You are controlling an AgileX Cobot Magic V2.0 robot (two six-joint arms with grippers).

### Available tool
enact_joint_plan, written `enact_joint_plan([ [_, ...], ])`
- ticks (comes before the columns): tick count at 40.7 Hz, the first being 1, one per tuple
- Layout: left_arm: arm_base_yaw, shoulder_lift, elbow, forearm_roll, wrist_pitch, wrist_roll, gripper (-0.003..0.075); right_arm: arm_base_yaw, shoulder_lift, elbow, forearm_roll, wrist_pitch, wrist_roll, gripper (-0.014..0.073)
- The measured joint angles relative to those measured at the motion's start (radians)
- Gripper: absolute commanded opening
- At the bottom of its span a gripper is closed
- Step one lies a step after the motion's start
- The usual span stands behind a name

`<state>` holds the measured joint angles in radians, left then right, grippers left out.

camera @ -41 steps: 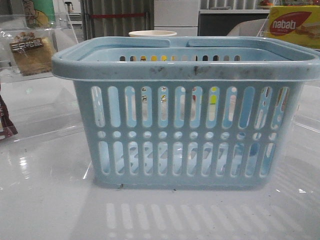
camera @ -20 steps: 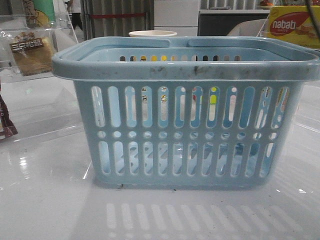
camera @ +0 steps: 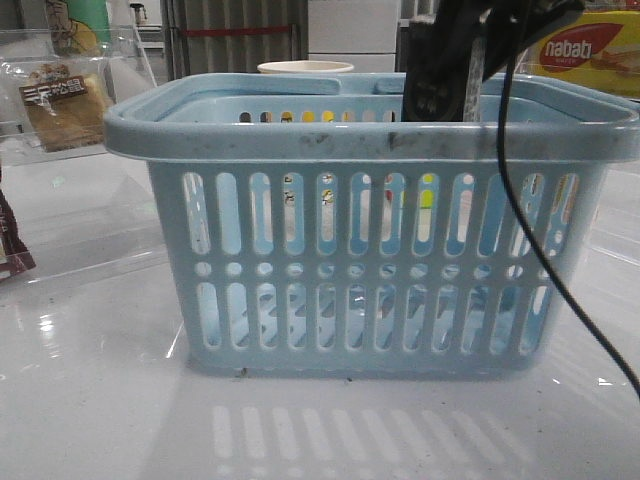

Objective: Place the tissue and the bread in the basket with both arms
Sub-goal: 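Move the tissue pack over the basket and release it inside, then reach the left gripper to the wrapped bread on the upper shelf and grasp it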

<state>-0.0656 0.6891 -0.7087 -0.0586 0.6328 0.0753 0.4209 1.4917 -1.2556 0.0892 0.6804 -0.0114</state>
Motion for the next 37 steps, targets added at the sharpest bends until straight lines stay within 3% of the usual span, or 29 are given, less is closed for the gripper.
enact_joint_plan([
  [3,0.0,0.0,0.0,0.0,0.0,0.0,0.0509,0.0,0.034,0.0,0.0,-0.006,0.0,0.0475],
  [7,0.0,0.0,0.0,0.0,0.0,0.0,0.0509,0.0,0.06,0.0,0.0,-0.011,0.0,0.0549],
  [20,0.0,0.0,0.0,0.0,0.0,0.0,0.0509,0.0,-0.026,0.002,-0.002,0.048,-0.005,0.0542],
  [37,0.0,0.05,-0.014,0.0,-0.011,0.0,0.0513,0.0,-0.441,0.172,-0.002,0.074,-0.075,0.0542],
])
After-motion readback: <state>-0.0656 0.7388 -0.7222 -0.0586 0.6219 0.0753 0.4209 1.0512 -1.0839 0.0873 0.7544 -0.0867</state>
